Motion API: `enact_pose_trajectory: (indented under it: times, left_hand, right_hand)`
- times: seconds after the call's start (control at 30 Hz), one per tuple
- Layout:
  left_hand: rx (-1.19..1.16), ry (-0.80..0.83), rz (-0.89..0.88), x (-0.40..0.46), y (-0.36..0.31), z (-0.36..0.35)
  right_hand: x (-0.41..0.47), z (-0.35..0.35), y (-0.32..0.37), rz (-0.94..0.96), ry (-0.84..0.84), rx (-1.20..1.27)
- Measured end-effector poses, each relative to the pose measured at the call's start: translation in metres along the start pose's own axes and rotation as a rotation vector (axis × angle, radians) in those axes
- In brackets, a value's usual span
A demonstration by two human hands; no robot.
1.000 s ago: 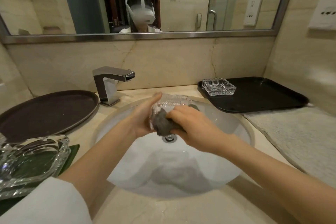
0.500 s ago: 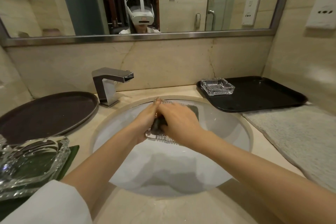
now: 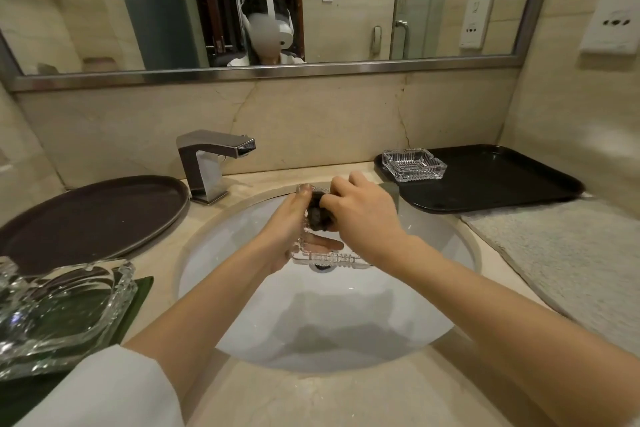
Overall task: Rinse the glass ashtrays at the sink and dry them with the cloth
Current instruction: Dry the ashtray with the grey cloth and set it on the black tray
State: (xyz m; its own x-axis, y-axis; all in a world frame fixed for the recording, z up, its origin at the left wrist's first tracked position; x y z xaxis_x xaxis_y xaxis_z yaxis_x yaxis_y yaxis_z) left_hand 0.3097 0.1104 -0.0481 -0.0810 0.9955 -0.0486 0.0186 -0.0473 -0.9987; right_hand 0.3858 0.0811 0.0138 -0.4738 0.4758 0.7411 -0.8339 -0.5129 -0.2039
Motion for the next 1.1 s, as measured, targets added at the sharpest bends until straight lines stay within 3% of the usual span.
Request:
enact_pose_trajectory:
  times: [0.13,0.23,0.33,0.5,0.63,0.77,1.0,1.1]
  left_hand:
    - [0.019,-0.082,-0.009,0.001,0.002,0.004]
    - [0.060,-0.168,-0.076,0.000,-0.002,0.006]
    - [0.057,-0.275,-0.149,0.005,-0.007,0.019]
    - [0.160,-0.300,-0.272,0.003,-0.014,0.024]
    - [0.084,-0.316,-0.301,0.006,-0.026,0.028]
    - [-0.045,-0.289,-0.158,0.017,-0.022,0.019]
    - [-0.140,-0.178,0.111,0.049,-0.021,-0.046]
    - [-0.201,-0.106,0.203,0.067,-0.031,-0.085]
  right_hand:
    - [-0.006,0.002,0.004,0.000,0.052,-0.188]
    - [-0.011,-0.009,0.004,-0.055,0.261,-0.236]
    - [-0.018,-0.024,0.004,-0.120,0.460,-0.086]
    - [-0.019,-0.029,-0.004,-0.228,0.504,0.171]
    - [-0.037,-0.014,-0.040,-0.518,0.366,0.517]
    - [-0.045,-0.010,-0.090,-0.739,0.274,0.523]
    - [-0.036,-0.022,-0.156,-0.899,0.394,0.619]
    - [-0.024,-0.019,-0.198,-0.867,0.382,0.426]
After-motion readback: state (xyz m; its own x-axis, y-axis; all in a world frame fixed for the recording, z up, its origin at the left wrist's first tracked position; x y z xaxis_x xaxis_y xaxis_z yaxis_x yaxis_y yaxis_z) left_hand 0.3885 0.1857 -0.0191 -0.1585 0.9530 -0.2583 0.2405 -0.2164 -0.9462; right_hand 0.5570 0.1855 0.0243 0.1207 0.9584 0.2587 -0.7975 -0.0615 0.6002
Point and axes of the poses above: each hand's wrist, its own x-axis towards the middle knuckle, its own z-axis out of the back of the hand, y = z × x, the point moved 8 cm from there along x, towards the middle knuckle, and after that the axes turned 11 degrees about -y, right-handed, at the moved point
